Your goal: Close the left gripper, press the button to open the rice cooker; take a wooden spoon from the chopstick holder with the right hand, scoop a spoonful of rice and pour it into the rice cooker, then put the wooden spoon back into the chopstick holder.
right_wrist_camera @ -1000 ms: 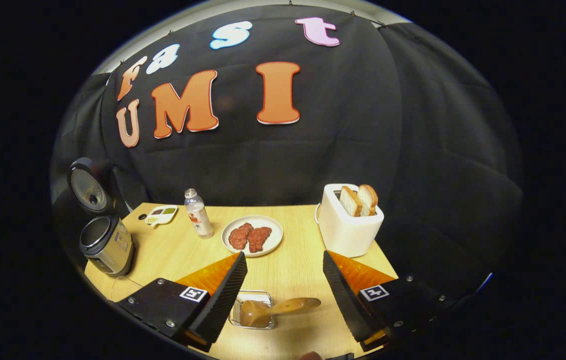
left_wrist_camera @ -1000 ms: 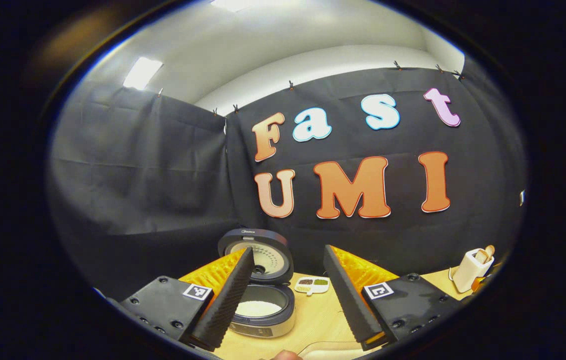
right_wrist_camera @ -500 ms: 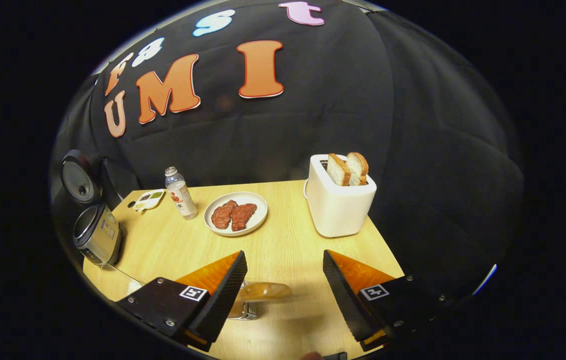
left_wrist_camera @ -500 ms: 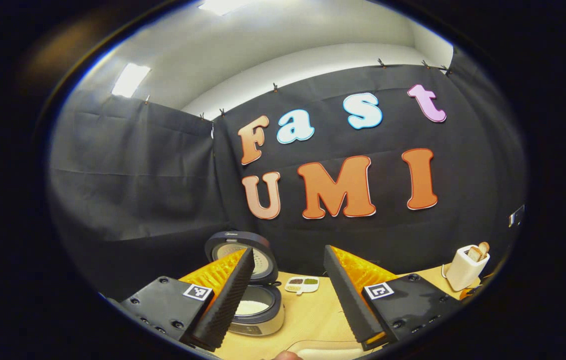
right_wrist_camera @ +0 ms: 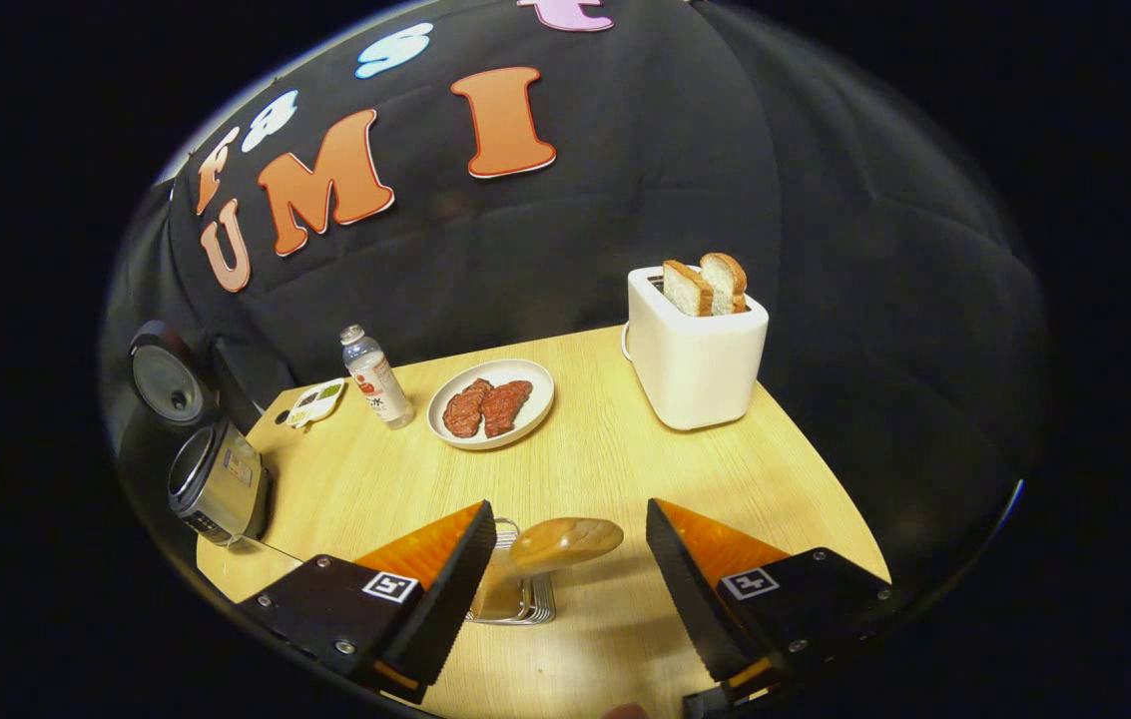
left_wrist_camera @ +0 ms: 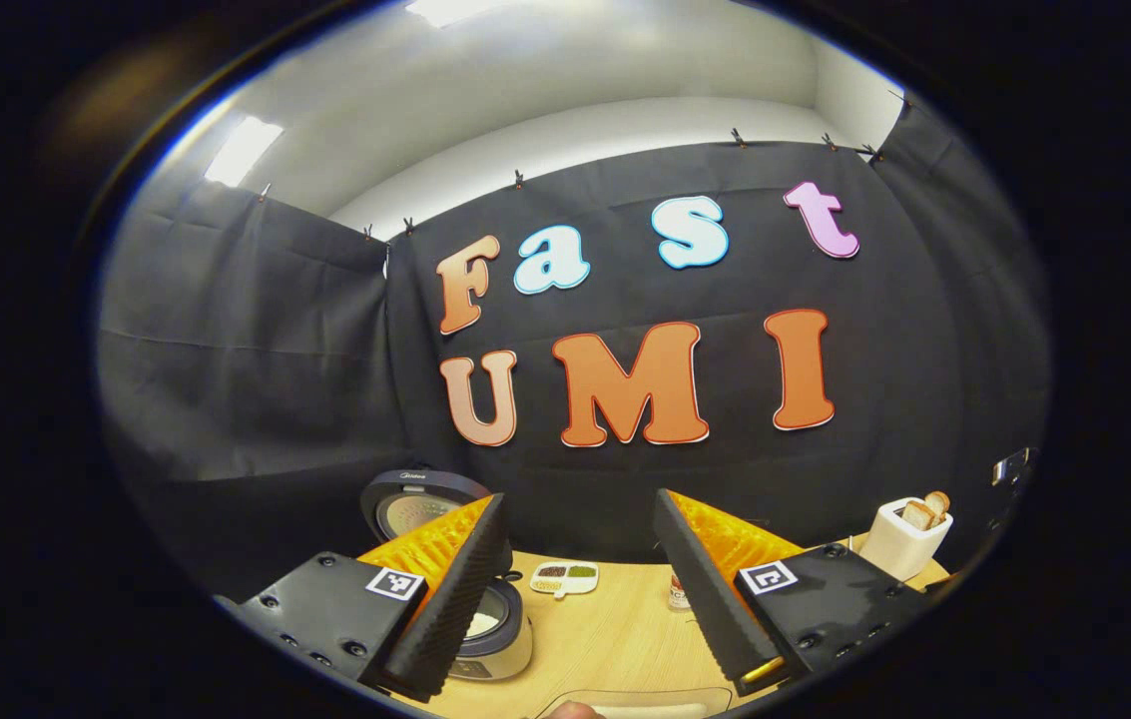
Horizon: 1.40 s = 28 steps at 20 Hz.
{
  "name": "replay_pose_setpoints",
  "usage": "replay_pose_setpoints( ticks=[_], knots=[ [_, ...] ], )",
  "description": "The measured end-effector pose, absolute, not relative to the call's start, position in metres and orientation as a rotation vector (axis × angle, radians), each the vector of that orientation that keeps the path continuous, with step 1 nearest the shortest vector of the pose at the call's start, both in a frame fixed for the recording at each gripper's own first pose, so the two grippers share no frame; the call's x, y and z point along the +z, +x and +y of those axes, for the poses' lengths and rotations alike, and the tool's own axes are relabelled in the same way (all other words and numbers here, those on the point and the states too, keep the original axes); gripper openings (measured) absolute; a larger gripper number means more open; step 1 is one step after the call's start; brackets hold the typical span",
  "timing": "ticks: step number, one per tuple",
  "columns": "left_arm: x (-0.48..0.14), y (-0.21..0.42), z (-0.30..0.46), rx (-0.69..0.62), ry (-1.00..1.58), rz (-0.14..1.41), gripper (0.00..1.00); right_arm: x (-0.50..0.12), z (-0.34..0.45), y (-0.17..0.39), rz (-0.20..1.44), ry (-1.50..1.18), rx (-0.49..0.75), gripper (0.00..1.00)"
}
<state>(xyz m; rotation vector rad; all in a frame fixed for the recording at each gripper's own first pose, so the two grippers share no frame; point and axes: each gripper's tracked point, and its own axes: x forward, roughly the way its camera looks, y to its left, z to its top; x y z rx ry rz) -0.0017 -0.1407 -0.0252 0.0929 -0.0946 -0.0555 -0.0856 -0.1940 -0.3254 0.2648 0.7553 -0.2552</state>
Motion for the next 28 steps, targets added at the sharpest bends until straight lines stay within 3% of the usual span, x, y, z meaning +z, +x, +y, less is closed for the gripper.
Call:
replay_pose_setpoints(
  ticks=[5, 8, 9, 11, 13, 14, 15, 19, 20, 21, 28],
  knots=[
    [-0.017, 0.006, -0.112, -0.095, 0.093, -0.123, 0.87, -0.349, -0.183, -0.089, 0.79, 0.332, -0.33, 0.94],
    [-0.018, 0.014, -0.09, -0.091, 0.09, -0.118, 1.0, -0.357, -0.179, -0.081, 0.774, 0.39, -0.371, 0.89],
    [-0.021, 0.015, -0.085, -0.09, 0.083, -0.109, 1.0, -0.359, -0.176, -0.08, 0.77, 0.411, -0.381, 0.85],
    [-0.022, 0.018, -0.079, -0.09, 0.069, -0.103, 0.99, -0.363, -0.175, -0.078, 0.769, 0.43, -0.403, 0.71],
    [-0.024, 0.021, -0.077, -0.091, 0.069, -0.096, 0.87, -0.364, -0.172, -0.076, 0.762, 0.451, -0.412, 0.57],
    [-0.024, 0.02, -0.077, -0.094, 0.071, -0.093, 0.88, -0.364, -0.169, -0.074, 0.763, 0.463, -0.415, 0.41],
    [-0.025, 0.021, -0.077, -0.098, 0.073, -0.091, 1.0, -0.362, -0.166, -0.073, 0.755, 0.474, -0.42, 0.34],
    [-0.027, 0.022, -0.075, -0.102, 0.075, -0.085, 1.0, -0.358, -0.149, -0.069, 0.756, 0.515, -0.408, 0.18],
    [-0.028, 0.022, -0.074, -0.104, 0.074, -0.081, 0.87, -0.358, -0.146, -0.068, 0.768, 0.514, -0.405, 0.19],
    [-0.029, 0.021, -0.072, -0.104, 0.074, -0.079, 1.0, -0.356, -0.142, -0.069, 0.78, 0.509, -0.404, 0.14],
    [-0.033, 0.02, -0.034, -0.052, 0.078, -0.074, 1.0, -0.279, -0.14, -0.066, 0.662, 0.477, -0.399, 0.14]
  ],
)
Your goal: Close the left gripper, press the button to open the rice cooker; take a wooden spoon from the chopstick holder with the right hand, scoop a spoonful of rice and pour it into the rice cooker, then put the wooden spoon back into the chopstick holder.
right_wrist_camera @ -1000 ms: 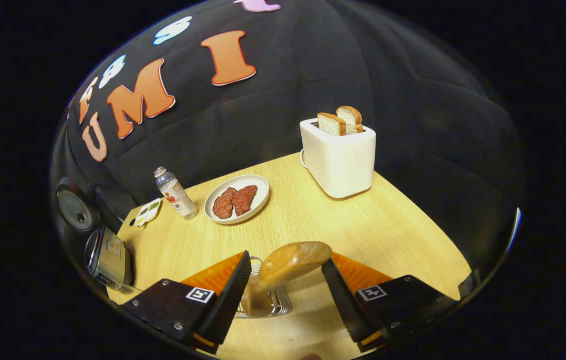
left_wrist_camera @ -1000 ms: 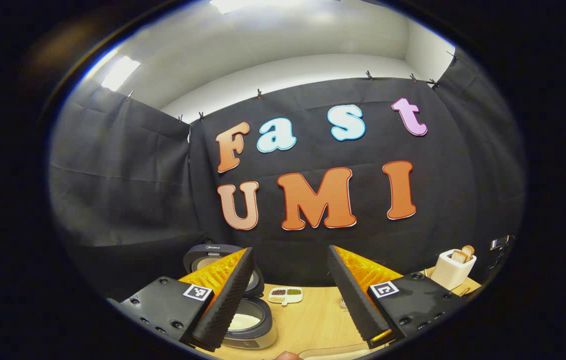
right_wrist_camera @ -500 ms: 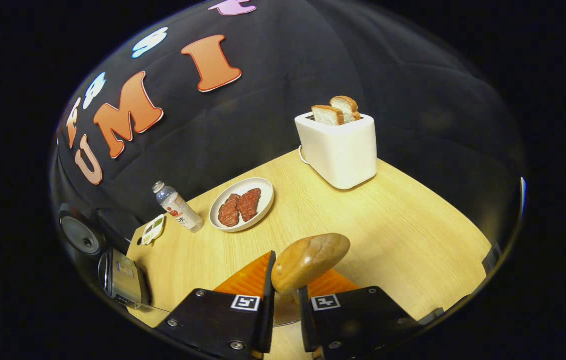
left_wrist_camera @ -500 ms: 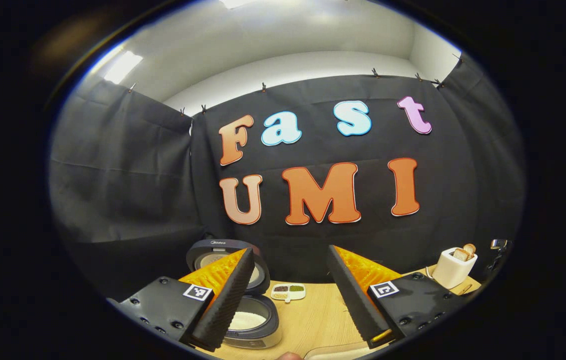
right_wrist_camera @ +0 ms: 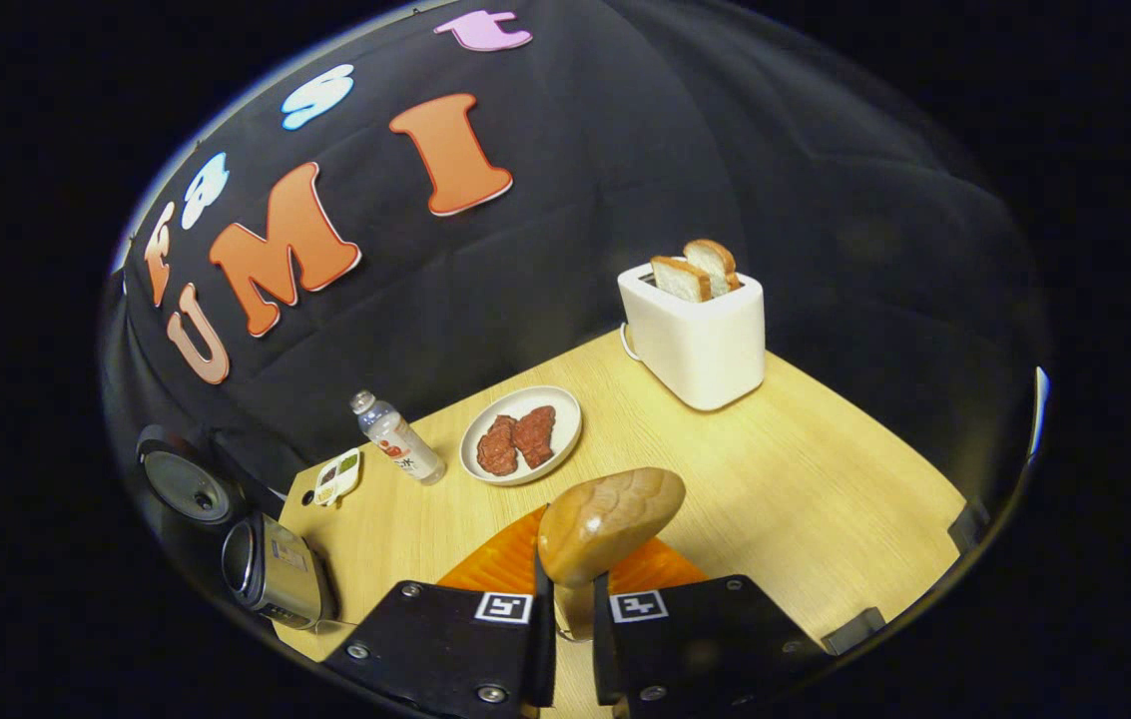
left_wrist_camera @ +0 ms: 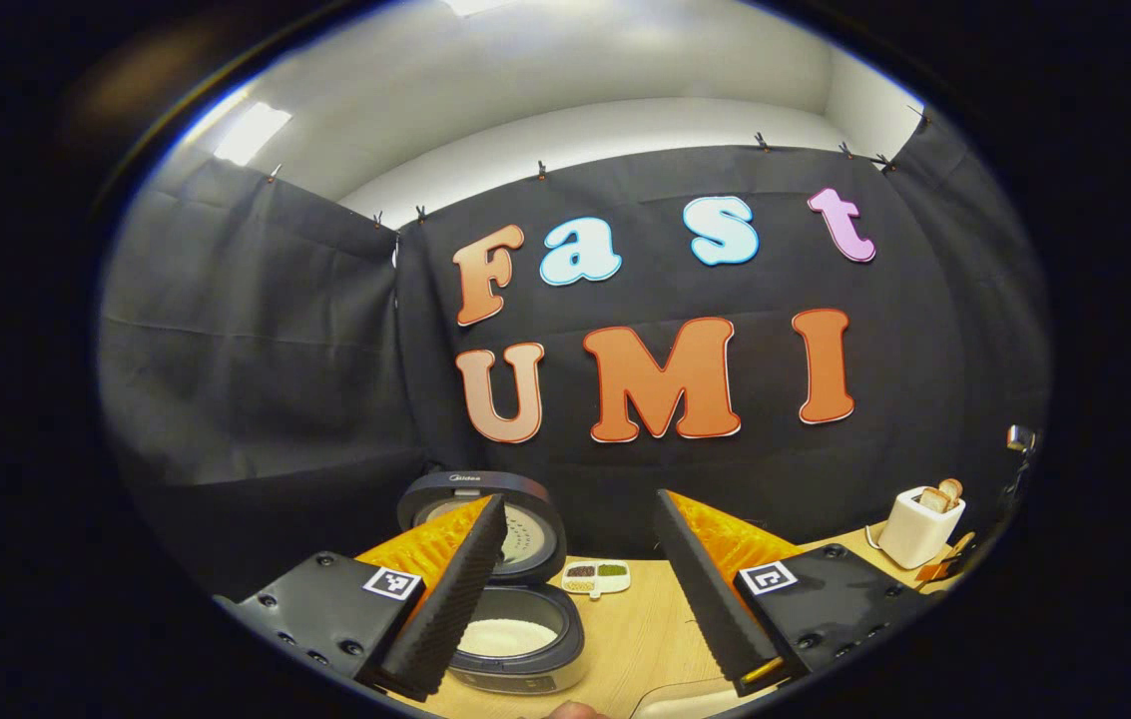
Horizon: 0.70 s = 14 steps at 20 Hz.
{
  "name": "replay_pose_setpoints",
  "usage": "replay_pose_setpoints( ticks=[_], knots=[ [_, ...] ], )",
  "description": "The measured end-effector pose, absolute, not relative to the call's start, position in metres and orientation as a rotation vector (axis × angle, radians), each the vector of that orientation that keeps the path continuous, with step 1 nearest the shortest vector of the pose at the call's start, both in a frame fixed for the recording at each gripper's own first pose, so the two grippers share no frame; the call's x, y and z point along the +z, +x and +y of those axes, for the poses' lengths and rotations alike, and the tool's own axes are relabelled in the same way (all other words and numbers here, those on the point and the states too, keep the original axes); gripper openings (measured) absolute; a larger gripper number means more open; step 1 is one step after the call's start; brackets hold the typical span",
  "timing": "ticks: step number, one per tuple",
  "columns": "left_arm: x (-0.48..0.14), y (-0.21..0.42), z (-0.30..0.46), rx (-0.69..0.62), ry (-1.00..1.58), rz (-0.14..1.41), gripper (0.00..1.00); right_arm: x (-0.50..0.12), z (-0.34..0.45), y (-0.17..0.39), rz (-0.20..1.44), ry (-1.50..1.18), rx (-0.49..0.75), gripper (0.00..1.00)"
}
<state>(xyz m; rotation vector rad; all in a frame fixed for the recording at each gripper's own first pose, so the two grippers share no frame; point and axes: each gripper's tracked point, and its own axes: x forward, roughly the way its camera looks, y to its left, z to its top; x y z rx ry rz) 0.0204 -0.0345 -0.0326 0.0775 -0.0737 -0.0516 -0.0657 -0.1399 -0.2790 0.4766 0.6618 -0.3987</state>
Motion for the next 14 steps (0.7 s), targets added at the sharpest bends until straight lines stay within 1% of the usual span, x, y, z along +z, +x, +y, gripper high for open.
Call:
replay_pose_setpoints(
  ticks=[3, 7, 10, 13, 14],
  knots=[
    [-0.039, 0.021, -0.015, -0.033, 0.073, -0.06, 1.0, -0.239, -0.12, -0.064, 0.611, 0.476, -0.342, 0.14],
    [-0.051, 0.021, 0.012, -0.013, 0.048, -0.035, 1.0, -0.216, -0.07, -0.06, 0.598, 0.48, -0.257, 0.14],
    [-0.062, 0.02, 0.029, 0.003, 0.037, -0.007, 1.0, -0.217, -0.009, -0.064, 0.636, 0.457, -0.147, 0.14],
    [-0.072, 0.018, 0.046, 0.012, 0.029, 0.016, 0.93, -0.232, 0.039, -0.075, 0.691, 0.377, -0.055, 0.14],
    [-0.073, 0.017, 0.053, 0.019, 0.029, 0.019, 0.91, -0.237, 0.049, -0.076, 0.697, 0.339, -0.045, 0.14]
  ],
)
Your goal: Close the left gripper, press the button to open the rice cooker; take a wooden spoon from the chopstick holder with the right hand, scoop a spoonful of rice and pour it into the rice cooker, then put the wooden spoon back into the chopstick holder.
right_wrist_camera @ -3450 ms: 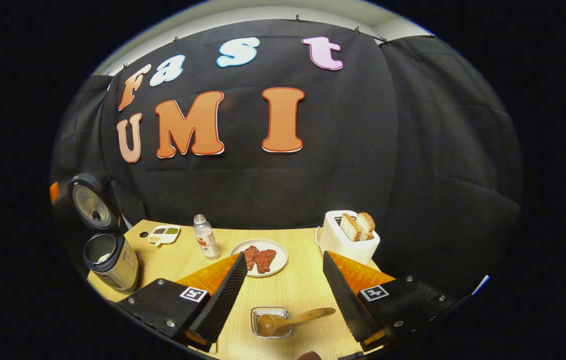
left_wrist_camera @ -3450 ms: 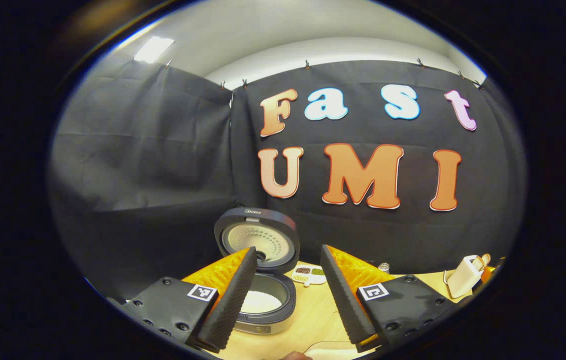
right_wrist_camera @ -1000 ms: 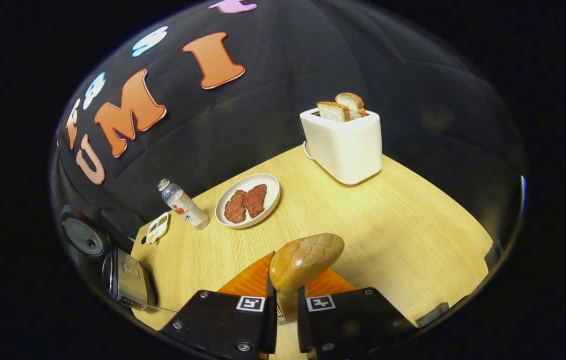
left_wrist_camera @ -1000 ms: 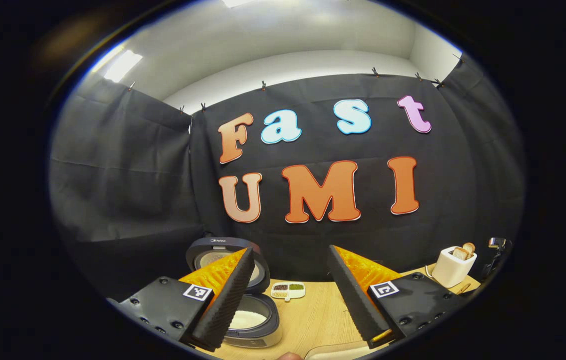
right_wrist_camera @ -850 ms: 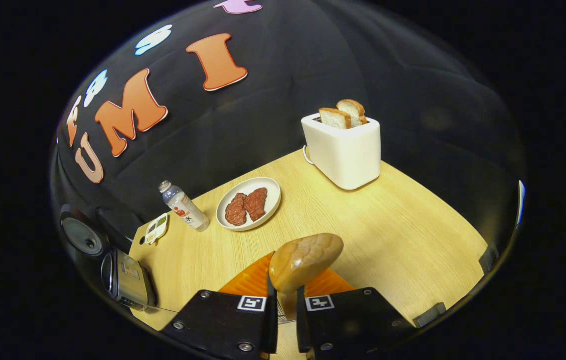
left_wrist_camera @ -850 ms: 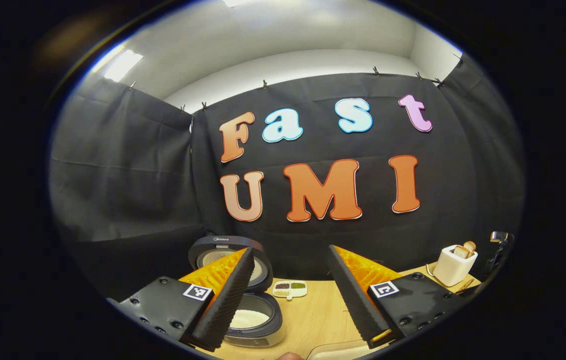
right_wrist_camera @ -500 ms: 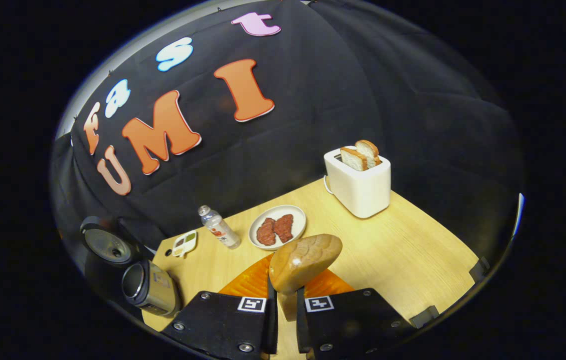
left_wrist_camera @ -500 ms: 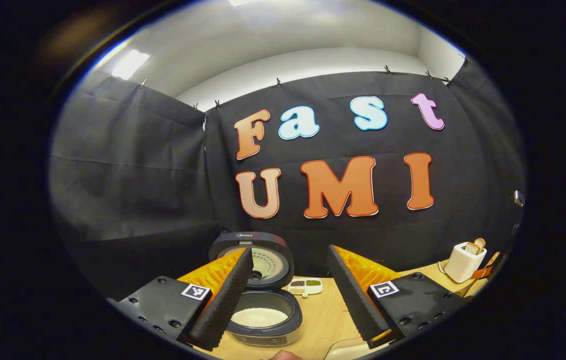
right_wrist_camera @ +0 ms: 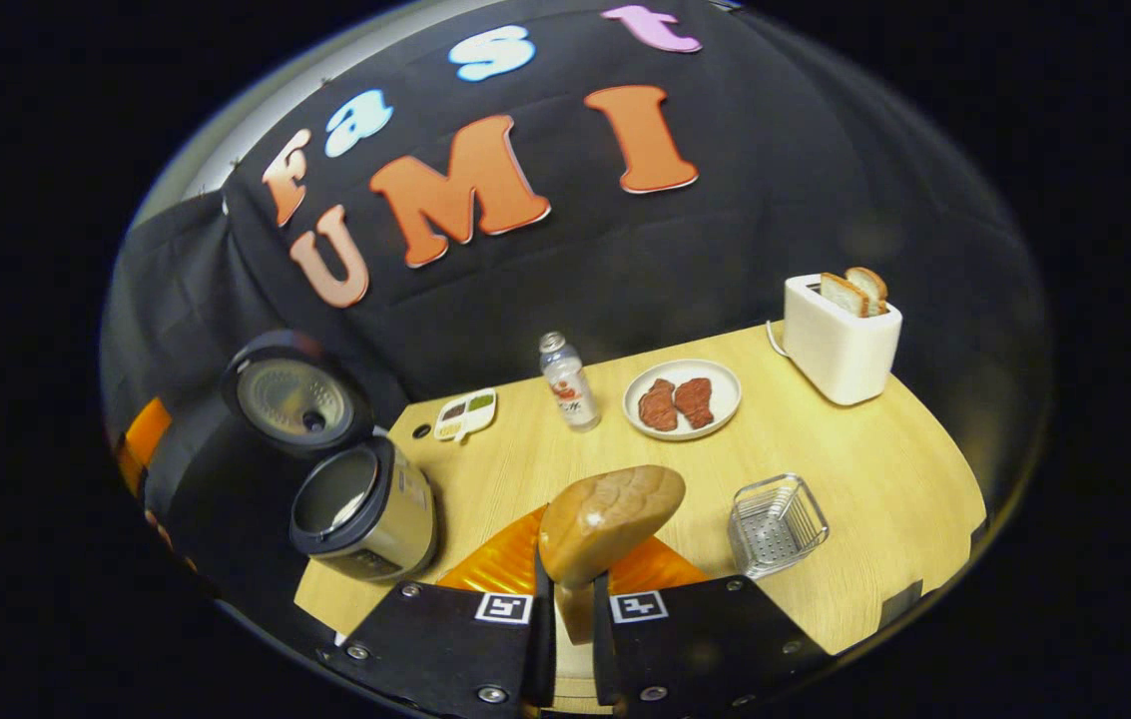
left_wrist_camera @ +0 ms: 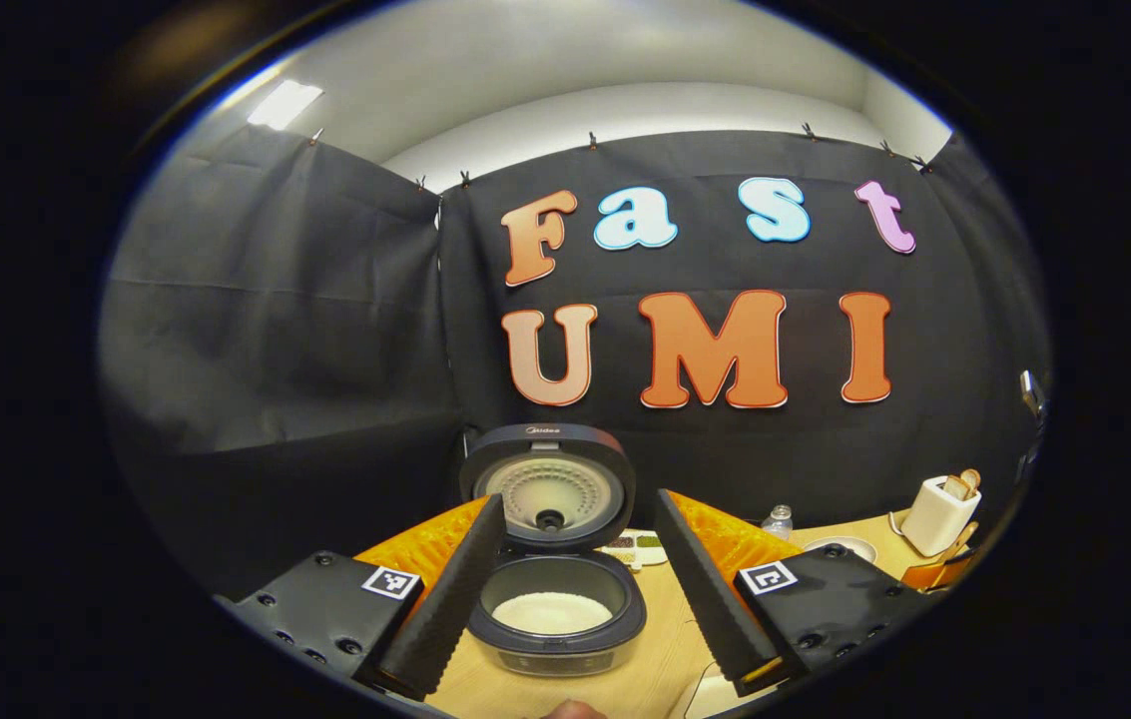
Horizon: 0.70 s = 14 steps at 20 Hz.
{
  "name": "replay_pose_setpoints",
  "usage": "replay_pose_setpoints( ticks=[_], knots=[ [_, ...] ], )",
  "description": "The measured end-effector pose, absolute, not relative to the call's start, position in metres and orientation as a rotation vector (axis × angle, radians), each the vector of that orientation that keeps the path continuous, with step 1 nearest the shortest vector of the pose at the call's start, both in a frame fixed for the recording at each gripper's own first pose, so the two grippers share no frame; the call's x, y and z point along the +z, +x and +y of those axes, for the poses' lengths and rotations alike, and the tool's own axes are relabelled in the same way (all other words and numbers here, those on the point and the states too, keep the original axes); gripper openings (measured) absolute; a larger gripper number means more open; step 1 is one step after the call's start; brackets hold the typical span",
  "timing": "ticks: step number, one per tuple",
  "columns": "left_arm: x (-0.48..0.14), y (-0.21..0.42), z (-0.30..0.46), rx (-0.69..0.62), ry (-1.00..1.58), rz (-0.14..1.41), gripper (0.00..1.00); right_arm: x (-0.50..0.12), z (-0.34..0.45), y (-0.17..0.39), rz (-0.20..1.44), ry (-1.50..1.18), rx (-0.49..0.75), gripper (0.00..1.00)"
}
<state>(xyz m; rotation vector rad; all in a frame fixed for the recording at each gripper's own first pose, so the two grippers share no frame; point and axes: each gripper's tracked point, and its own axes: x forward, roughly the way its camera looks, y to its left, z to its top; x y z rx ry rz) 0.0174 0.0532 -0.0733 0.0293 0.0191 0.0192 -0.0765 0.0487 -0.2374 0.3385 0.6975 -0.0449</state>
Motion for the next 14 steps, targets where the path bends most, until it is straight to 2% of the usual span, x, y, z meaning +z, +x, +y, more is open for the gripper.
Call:
replay_pose_setpoints(
  ticks=[2, 6, 7, 8, 9, 14],
  knots=[
    [-0.079, 0.015, 0.066, 0.032, 0.027, 0.032, 1.0, -0.254, 0.056, -0.081, 0.72, 0.244, -0.047, 0.13],
    [-0.09, 0.013, 0.089, 0.052, 0.031, 0.057, 1.0, -0.283, 0.06, -0.091, 0.761, 0.108, -0.088, 0.11],
    [-0.092, 0.012, 0.093, 0.056, 0.031, 0.061, 0.91, -0.286, 0.062, -0.088, 0.755, 0.083, -0.091, 0.12],
    [-0.094, 0.011, 0.098, 0.06, 0.029, 0.066, 0.91, -0.289, 0.065, -0.087, 0.749, 0.046, -0.089, 0.12],
    [-0.096, 0.01, 0.103, 0.063, 0.025, 0.071, 1.0, -0.289, 0.065, -0.085, 0.729, -0.014, -0.091, 0.12],
    [-0.101, 0.009, 0.126, 0.089, 0.016, 0.088, 1.0, -0.307, 0.079, -0.078, 0.655, -0.233, -0.12, 0.12]
  ],
)
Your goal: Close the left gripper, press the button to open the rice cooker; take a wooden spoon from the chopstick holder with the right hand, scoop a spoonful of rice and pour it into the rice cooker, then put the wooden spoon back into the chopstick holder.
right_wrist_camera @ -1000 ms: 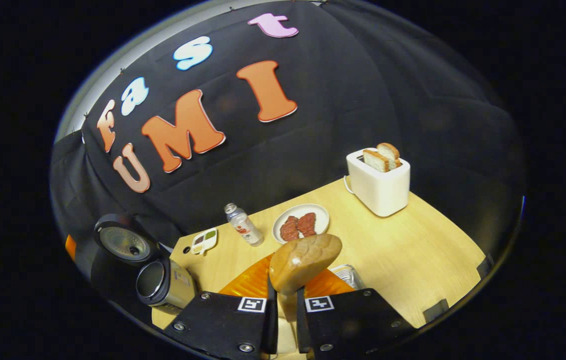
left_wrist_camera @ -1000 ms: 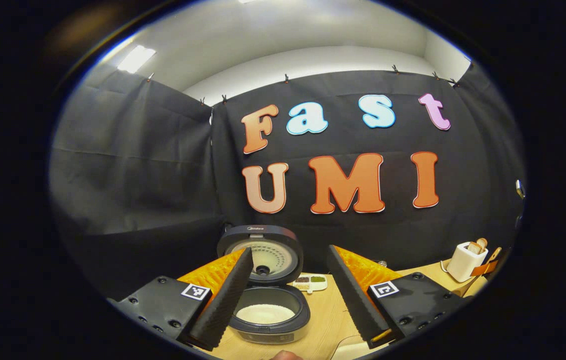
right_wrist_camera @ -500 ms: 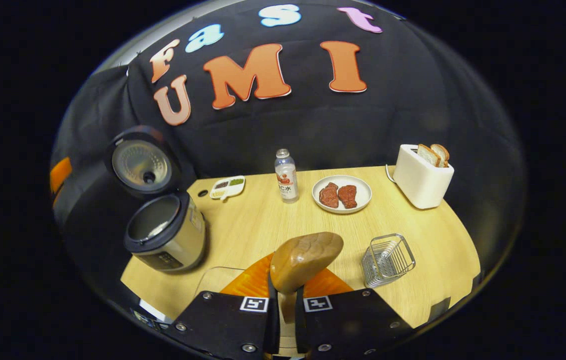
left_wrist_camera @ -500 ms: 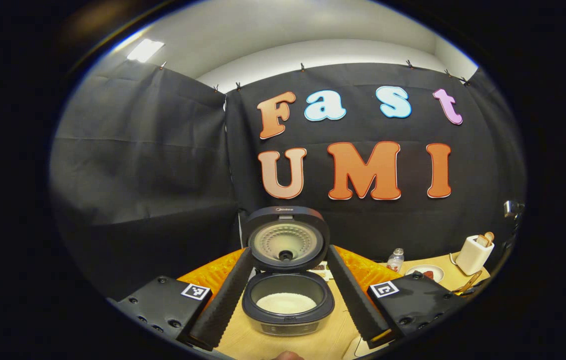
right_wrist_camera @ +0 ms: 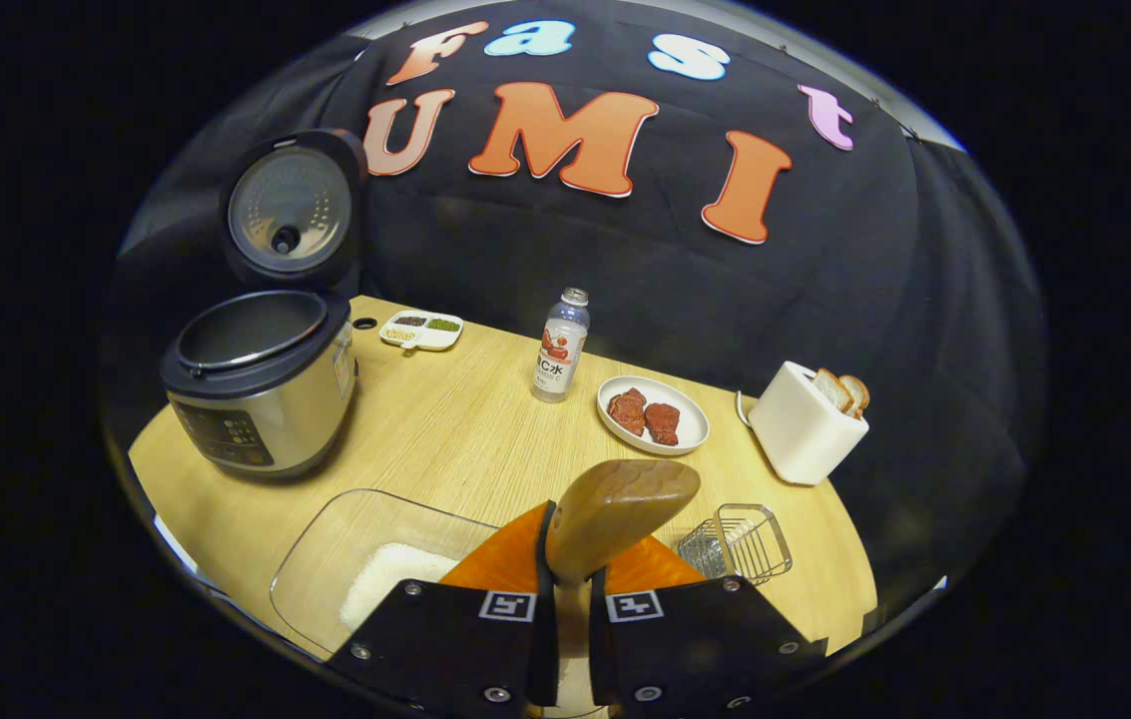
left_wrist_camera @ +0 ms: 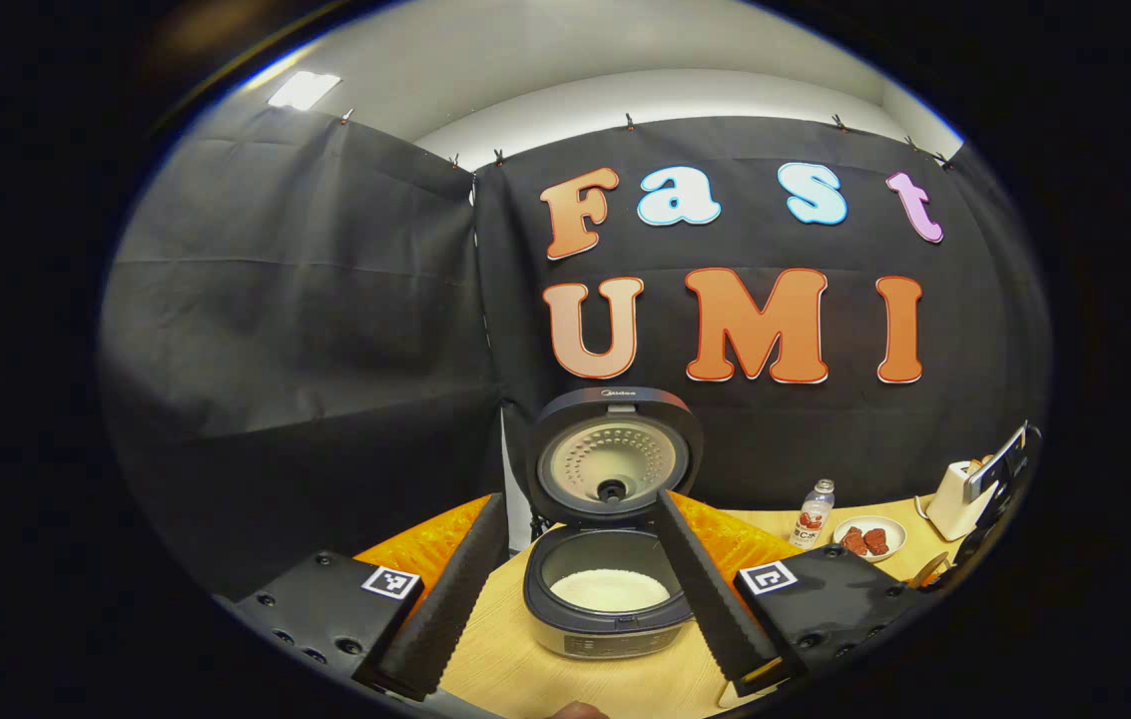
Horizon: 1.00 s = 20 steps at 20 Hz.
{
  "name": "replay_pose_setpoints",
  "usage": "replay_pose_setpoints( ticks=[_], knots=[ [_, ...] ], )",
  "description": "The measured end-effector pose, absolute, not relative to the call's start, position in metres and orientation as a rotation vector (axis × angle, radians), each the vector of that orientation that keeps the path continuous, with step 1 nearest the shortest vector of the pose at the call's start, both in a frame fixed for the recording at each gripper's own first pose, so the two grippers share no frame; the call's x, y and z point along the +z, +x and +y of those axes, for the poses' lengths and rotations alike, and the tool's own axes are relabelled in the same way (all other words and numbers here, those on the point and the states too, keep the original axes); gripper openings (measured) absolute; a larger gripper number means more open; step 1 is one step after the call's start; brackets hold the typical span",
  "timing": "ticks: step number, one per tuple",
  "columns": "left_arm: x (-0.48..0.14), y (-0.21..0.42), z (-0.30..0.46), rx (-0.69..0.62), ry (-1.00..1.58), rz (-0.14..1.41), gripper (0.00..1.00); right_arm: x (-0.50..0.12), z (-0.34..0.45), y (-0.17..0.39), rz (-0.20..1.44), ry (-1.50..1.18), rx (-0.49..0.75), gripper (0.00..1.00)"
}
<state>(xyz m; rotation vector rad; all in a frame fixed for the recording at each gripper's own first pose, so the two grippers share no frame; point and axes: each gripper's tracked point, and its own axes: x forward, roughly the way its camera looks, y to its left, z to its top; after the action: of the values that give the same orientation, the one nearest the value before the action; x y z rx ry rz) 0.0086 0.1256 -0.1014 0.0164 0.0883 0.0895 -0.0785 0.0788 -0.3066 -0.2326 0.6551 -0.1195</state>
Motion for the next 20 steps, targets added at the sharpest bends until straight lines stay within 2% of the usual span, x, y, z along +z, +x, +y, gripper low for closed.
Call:
replay_pose_setpoints(
  ticks=[1, 2, 4, 7, 10, 15, 16, 17, 20],
  knots=[
    [-0.102, 0.009, 0.13, 0.093, 0.017, 0.092, 1.0, -0.316, 0.081, -0.082, 0.658, -0.256, -0.122, 0.12],
    [-0.103, 0.008, 0.133, 0.095, 0.02, 0.095, 0.91, -0.323, 0.083, -0.085, 0.658, -0.278, -0.125, 0.12],
    [-0.104, 0.007, 0.138, 0.1, 0.031, 0.099, 0.9, -0.333, 0.089, -0.089, 0.648, -0.321, -0.115, 0.12],
    [-0.104, 0.008, 0.142, 0.102, 0.042, 0.104, 0.91, -0.338, 0.099, -0.089, 0.619, -0.362, -0.09, 0.12],
    [-0.103, 0.01, 0.142, 0.102, 0.048, 0.107, 1.0, -0.343, 0.108, -0.086, 0.61, -0.354, -0.072, 0.11],
    [-0.101, 0.016, 0.144, 0.105, 0.056, 0.101, 1.0, -0.345, 0.112, -0.083, 0.642, -0.234, -0.097, 0.11],
    [-0.103, 0.016, 0.145, 0.106, 0.052, 0.101, 0.91, -0.343, 0.114, -0.083, 0.646, -0.188, -0.099, 0.11],
    [-0.104, 0.017, 0.146, 0.104, 0.047, 0.106, 1.0, -0.342, 0.116, -0.083, 0.652, -0.132, -0.103, 0.11],
    [-0.112, 0.02, 0.151, 0.098, 0.039, 0.128, 1.0, -0.343, 0.121, -0.083, 0.687, 0.031, -0.143, 0.11]
  ],
)
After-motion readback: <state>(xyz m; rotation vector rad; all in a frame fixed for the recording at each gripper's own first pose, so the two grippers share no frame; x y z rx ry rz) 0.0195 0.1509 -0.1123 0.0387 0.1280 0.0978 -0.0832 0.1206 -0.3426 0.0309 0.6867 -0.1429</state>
